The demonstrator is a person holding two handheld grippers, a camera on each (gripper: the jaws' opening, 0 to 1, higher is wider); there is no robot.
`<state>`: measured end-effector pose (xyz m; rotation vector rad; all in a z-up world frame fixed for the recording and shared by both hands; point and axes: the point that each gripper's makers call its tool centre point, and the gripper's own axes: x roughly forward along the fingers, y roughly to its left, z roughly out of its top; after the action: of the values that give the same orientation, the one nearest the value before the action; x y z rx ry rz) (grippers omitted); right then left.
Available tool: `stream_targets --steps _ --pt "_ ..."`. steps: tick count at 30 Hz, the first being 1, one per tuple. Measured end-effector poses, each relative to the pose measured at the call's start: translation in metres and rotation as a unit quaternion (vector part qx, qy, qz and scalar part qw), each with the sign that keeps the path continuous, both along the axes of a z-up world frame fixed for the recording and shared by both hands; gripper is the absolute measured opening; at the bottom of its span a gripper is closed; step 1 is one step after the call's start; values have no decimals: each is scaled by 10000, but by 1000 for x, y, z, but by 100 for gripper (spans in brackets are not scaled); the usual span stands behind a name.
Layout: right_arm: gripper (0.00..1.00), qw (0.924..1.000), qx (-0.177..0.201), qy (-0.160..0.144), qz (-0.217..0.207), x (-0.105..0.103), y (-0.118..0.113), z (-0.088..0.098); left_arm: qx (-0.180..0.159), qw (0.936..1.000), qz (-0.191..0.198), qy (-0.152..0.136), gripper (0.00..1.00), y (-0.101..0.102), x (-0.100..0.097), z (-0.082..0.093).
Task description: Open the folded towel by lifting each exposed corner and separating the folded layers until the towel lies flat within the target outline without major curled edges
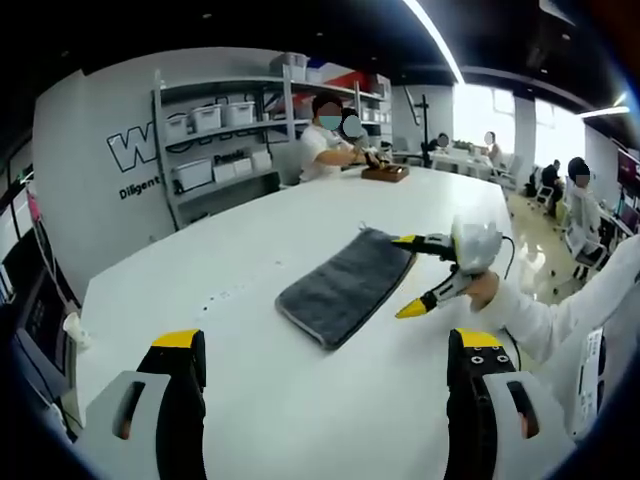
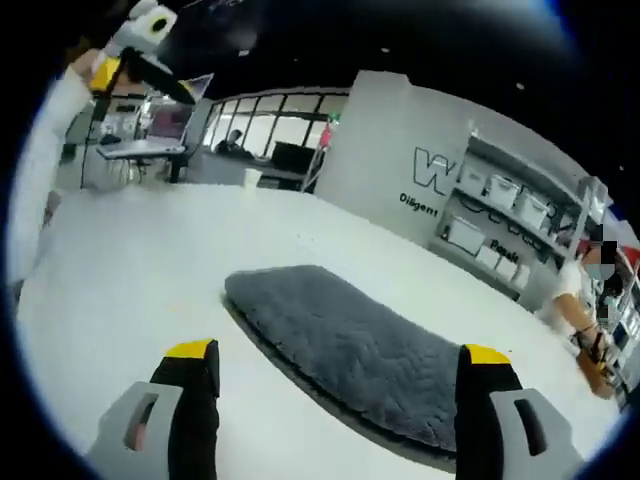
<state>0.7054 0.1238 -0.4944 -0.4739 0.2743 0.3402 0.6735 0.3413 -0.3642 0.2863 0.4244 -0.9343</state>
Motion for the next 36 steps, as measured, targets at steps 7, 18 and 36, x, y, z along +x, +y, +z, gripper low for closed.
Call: stream_targets --steps 7,18,36 --pt "91 9973 -687 -210 147 14 34 -9 6 10000 -61 -26 100 -3 -3 1" --pt "79 9867 -1378 -526 685 29 92 -29 -31 9999 -123 -71 100 -3 -4 5" --pt "32 9819 -1293 -464 1304 48 127 -46 -147 9997 -140 -122 100 0 -11 6"
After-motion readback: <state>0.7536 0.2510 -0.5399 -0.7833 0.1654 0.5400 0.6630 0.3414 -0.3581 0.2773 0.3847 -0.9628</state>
